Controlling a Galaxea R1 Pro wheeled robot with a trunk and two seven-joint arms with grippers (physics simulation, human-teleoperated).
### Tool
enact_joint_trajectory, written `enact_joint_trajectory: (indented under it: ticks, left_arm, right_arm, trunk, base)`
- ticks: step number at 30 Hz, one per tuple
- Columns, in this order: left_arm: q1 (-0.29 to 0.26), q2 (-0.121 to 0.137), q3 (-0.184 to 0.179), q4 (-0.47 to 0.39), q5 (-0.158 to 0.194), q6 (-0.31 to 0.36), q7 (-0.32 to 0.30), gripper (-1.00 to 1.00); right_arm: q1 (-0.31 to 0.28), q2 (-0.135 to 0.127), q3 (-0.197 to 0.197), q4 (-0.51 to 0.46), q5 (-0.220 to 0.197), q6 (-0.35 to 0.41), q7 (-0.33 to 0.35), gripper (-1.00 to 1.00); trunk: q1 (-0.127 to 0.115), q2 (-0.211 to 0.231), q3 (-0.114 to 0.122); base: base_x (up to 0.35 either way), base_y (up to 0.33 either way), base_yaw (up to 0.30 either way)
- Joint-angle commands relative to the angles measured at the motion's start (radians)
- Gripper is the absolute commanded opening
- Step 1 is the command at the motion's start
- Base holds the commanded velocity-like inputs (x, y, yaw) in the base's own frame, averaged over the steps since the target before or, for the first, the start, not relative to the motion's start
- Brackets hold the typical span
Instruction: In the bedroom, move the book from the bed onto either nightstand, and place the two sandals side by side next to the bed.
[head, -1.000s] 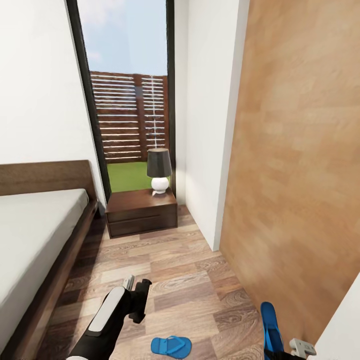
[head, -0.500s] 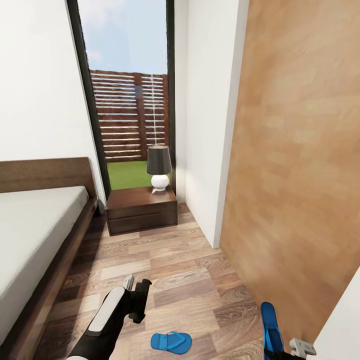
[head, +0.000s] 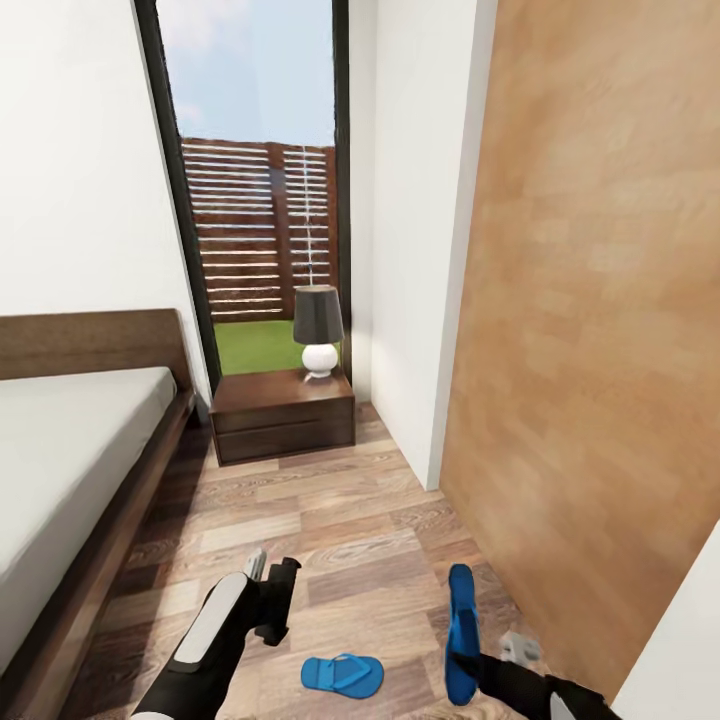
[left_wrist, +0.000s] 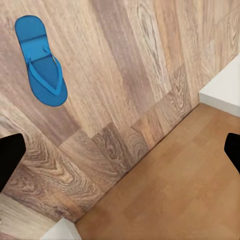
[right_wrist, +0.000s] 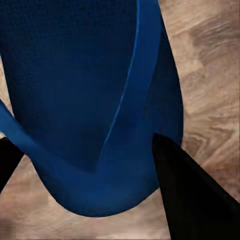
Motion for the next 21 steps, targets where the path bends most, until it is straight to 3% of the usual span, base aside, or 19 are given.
enact_joint_trajectory:
  ticks: [1,4,8,12,21]
  left_arm:
    - [0.000,0.002,0.000,-0.002,0.001,0.004,0.006,1.00]
    - [0.000,0.004,0.000,-0.002,0.001,0.004,0.008,1.00]
    - [0.000,0.004,0.000,-0.002,0.001,0.004,0.007,1.00]
    - [0.000,0.004,0.000,-0.001,0.001,0.004,0.007,1.00]
    - [0.000,0.005,-0.001,0.000,0.001,0.005,0.007,1.00]
  right_arm:
    - [0.000,0.001,-0.004,-0.053,0.001,0.059,0.001,-1.00]
    - [0.000,0.017,-0.004,-0.180,0.001,0.166,0.000,-1.00]
    - [0.000,0.030,-0.004,-0.290,0.000,0.206,0.000,-1.00]
    - [-0.002,0.052,-0.004,-0.327,0.001,0.211,-0.001,-1.00]
    - [-0.006,0.072,-0.004,-0.411,0.000,0.288,-0.002,-1.00]
  trunk:
    - [0.004,-0.008,-0.004]
    - [0.015,-0.029,-0.014]
    - [0.031,-0.057,-0.026]
    - [0.046,-0.085,-0.039]
    - [0.080,-0.148,-0.067]
  base:
    - [0.000,0.000,0.000]
    - [0.000,0.000,0.000]
    - [0.000,0.000,0.000]
    - [0.000,0.000,0.000]
    - [0.000,0.000,0.000]
